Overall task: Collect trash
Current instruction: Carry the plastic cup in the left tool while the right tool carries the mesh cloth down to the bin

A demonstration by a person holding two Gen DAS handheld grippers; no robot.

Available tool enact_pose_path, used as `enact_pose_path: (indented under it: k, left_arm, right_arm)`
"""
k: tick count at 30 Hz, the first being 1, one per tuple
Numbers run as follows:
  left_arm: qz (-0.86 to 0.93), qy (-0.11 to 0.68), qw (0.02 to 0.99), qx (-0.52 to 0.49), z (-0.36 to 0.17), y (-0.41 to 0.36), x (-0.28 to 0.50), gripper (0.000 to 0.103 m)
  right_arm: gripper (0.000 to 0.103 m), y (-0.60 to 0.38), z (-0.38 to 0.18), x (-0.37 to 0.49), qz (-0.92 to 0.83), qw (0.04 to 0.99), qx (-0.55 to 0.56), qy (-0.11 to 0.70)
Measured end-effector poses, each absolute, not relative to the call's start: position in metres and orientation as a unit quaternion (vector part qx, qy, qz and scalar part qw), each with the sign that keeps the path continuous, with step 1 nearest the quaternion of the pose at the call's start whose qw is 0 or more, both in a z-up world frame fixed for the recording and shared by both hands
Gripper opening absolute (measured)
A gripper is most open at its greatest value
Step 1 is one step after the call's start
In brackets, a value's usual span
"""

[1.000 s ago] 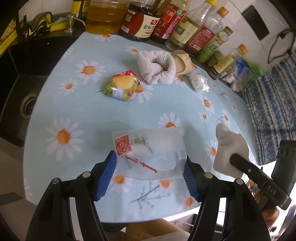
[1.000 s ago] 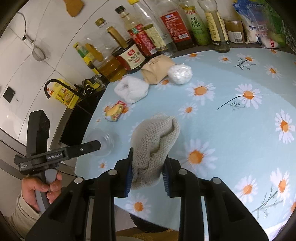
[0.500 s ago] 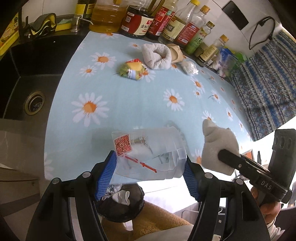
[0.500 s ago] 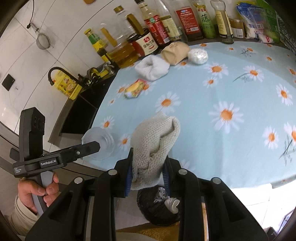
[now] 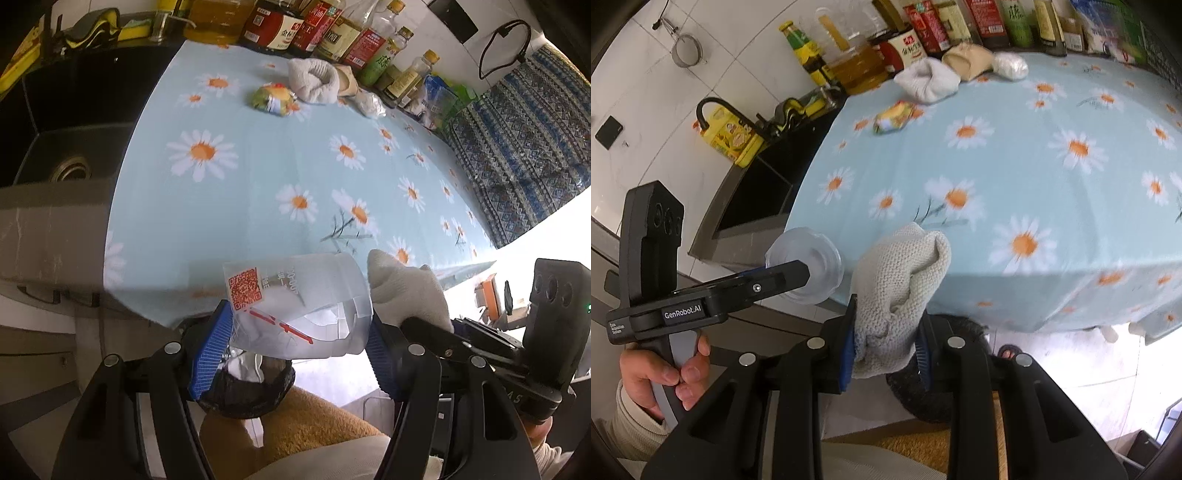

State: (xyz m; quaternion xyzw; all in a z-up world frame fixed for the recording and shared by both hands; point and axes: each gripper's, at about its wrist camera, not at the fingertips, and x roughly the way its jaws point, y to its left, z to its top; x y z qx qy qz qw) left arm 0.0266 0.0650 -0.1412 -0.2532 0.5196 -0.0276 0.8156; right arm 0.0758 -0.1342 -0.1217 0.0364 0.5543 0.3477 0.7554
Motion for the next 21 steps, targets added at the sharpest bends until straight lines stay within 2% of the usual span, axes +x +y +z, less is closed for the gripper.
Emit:
enact_pose_path:
  k: [13,21]
  left_arm:
    - [-0.046,0.542,0.799,-0.256,-0.177,0.061,-0.007,0.066]
    - [-0.038,0.581,0.765,-0.276,-0.222,0.058,-0.02,0.066]
  right_arm:
    - [0.029,-0.126,-0.163,0.039,0.335,0.732,0.021,0.593]
    - [0.029,-0.125,-0.196,0.03,0.323,0.708,0.006,0.627]
